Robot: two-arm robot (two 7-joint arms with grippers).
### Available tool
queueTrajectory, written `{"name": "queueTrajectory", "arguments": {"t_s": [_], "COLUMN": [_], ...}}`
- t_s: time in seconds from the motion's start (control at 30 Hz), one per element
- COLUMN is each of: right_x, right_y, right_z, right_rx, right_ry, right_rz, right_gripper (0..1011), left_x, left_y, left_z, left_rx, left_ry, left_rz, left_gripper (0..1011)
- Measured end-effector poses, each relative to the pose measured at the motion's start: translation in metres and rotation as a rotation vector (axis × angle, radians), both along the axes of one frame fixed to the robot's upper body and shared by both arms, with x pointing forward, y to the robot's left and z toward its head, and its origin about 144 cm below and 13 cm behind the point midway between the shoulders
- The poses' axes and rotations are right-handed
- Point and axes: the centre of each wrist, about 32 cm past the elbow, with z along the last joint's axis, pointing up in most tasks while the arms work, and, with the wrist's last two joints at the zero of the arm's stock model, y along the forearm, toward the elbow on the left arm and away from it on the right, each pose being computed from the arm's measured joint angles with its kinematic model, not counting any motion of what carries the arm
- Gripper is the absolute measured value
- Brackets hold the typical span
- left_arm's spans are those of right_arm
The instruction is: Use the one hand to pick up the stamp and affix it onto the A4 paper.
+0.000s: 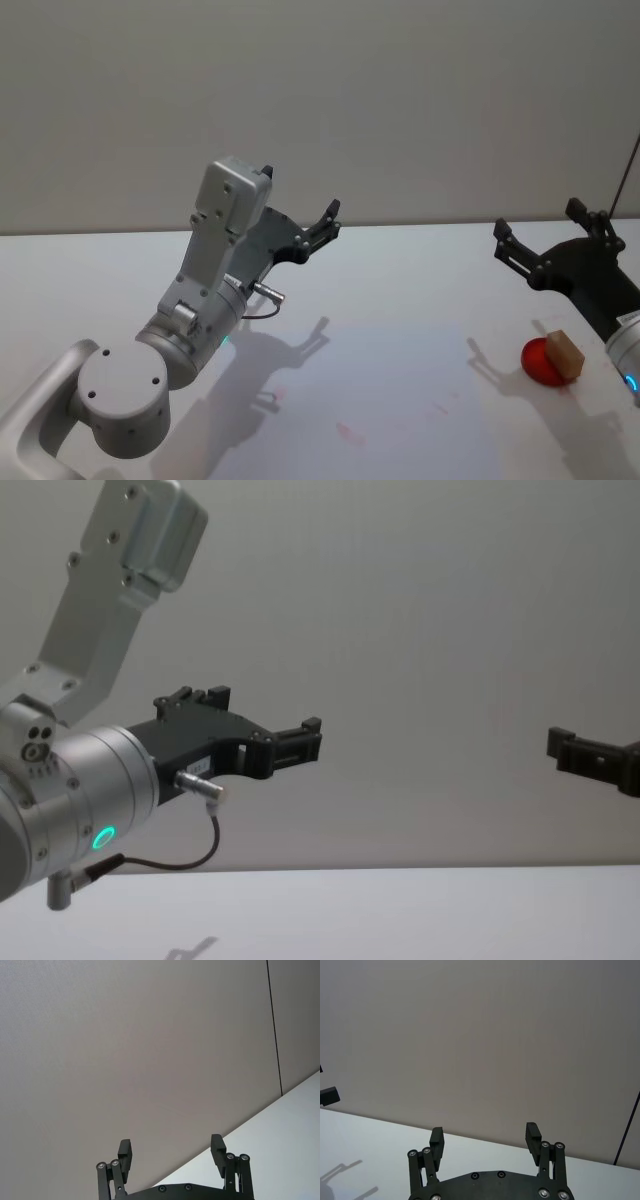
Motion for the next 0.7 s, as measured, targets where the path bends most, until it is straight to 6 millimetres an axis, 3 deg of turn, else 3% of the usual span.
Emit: {"name": "queueTrajectory", "arguments": {"t_s": [0.7], "right_x": [0.0000], "right_y": [0.0000], "right_z": [0.0000], "right_rx": [0.000], "right_ry": [0.000], "right_rz": [0.000], "right_gripper": [1001], "left_x": [0.0000], "left_y": [0.0000], "left_z": [0.0000], "left_rx": [0.000], "left_ry": [0.000], "left_rz": [0.000], "left_gripper": [1001]}}
